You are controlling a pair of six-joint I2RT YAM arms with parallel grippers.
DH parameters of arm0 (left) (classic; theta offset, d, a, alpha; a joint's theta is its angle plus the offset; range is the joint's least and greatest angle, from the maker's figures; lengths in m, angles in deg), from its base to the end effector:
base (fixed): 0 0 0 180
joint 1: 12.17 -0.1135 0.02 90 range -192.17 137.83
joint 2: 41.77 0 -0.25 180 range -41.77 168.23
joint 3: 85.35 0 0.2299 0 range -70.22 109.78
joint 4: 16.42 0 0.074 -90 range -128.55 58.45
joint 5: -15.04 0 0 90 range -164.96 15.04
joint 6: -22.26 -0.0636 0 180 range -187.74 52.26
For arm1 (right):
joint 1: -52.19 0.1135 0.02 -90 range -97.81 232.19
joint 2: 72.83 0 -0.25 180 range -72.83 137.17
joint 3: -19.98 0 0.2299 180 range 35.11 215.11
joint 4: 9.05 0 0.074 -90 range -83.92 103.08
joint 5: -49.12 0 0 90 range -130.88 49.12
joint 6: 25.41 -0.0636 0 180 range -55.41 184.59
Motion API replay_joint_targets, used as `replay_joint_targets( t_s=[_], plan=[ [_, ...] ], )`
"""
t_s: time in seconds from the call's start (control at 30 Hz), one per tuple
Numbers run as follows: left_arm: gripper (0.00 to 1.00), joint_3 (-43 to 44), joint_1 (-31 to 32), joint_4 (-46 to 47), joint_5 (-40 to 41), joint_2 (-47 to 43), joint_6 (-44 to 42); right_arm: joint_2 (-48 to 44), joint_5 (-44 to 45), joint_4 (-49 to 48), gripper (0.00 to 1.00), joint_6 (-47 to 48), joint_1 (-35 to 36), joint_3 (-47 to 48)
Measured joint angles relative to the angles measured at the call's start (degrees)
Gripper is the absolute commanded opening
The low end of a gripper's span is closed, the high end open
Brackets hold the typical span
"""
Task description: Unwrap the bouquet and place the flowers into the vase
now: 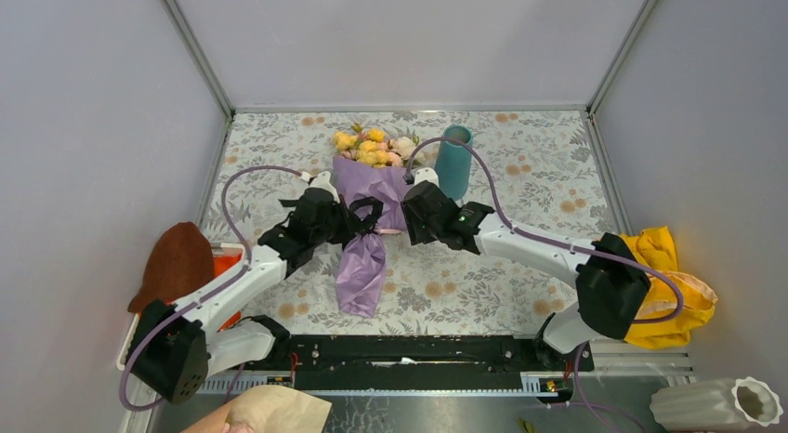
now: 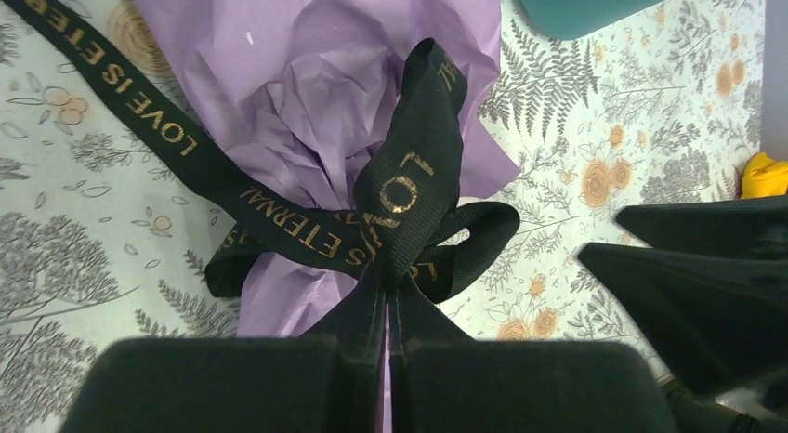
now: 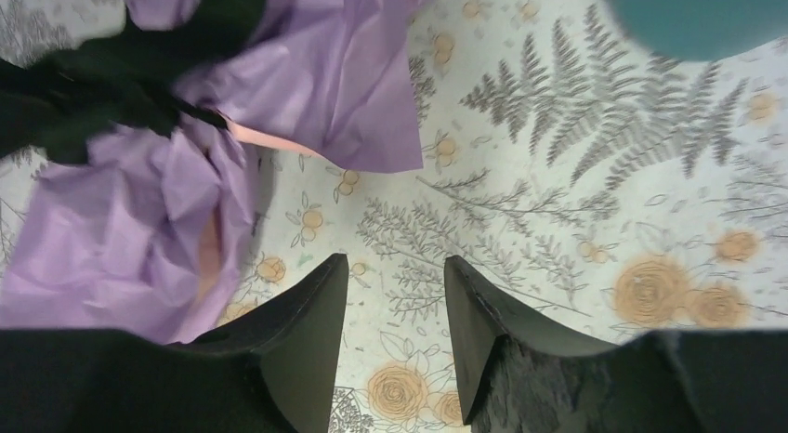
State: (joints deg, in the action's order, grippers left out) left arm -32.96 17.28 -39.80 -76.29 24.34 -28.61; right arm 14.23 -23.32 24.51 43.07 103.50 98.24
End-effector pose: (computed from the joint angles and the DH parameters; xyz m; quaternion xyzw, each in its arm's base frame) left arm 0.2186 -0.1251 0.2046 -0.0704 0.8925 -0.2595 0.3621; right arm 0.2237 0.2486 0.2373 -0.1728 0.8896 0.1246 0.4041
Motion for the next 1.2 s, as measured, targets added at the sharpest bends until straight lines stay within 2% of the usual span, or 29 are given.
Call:
replay_joint_targets(
  t_s=[0.17, 0.33, 0.43, 0.6, 0.63, 0.7, 0.77, 0.87, 1.07, 1.2],
  plan=[
    [0.08, 2.21, 0.02, -5.62, 6.56, -5.84, 0.83, 2.69, -6.01, -2.03, 0.49, -1.01, 0.00, -1.03],
    [0.08, 6.47, 0.02, -11.58, 16.11, -5.40, 2.29, 6.19, -11.26, -4.55, 0.48, -1.29, 0.00, 0.48],
    [0.07, 6.75, 0.00, -13.73, 18.47, -3.78, 2.93, 9.25, -13.18, -5.03, 0.48, -1.27, 0.00, 2.80],
    [0.08, 6.71, 0.00, -14.60, 16.74, -2.29, 3.13, 12.90, -15.63, -5.46, 0.47, -1.29, 0.00, 7.13],
    [0.12, 6.69, 0.00, -14.32, 15.74, -2.62, 3.08, 13.25, -15.78, -5.64, 0.47, -1.29, 0.00, 7.82],
    [0.31, 6.54, 0.00, -13.38, 13.51, -4.07, 2.69, 13.40, -16.02, -5.86, 0.47, -1.29, 0.00, 8.50],
    [0.40, 5.75, 0.00, -10.82, 11.61, -6.36, 2.29, 13.49, -16.33, -5.90, 0.47, -1.27, 0.00, 9.44],
    [0.41, 5.38, 0.02, -8.96, 11.34, -8.02, 1.62, 14.36, -16.59, -5.90, 0.47, -1.20, 0.00, 11.76],
    [0.41, 5.77, 0.00, -10.29, 13.90, -1.55, 1.60, 18.08, -16.72, -6.03, 0.47, -0.79, 0.00, 16.24],
    [0.39, 5.68, 0.00, -10.88, 14.25, -1.84, 1.88, 21.79, -16.81, -6.19, 0.46, -0.72, 0.00, 18.93]
  ],
)
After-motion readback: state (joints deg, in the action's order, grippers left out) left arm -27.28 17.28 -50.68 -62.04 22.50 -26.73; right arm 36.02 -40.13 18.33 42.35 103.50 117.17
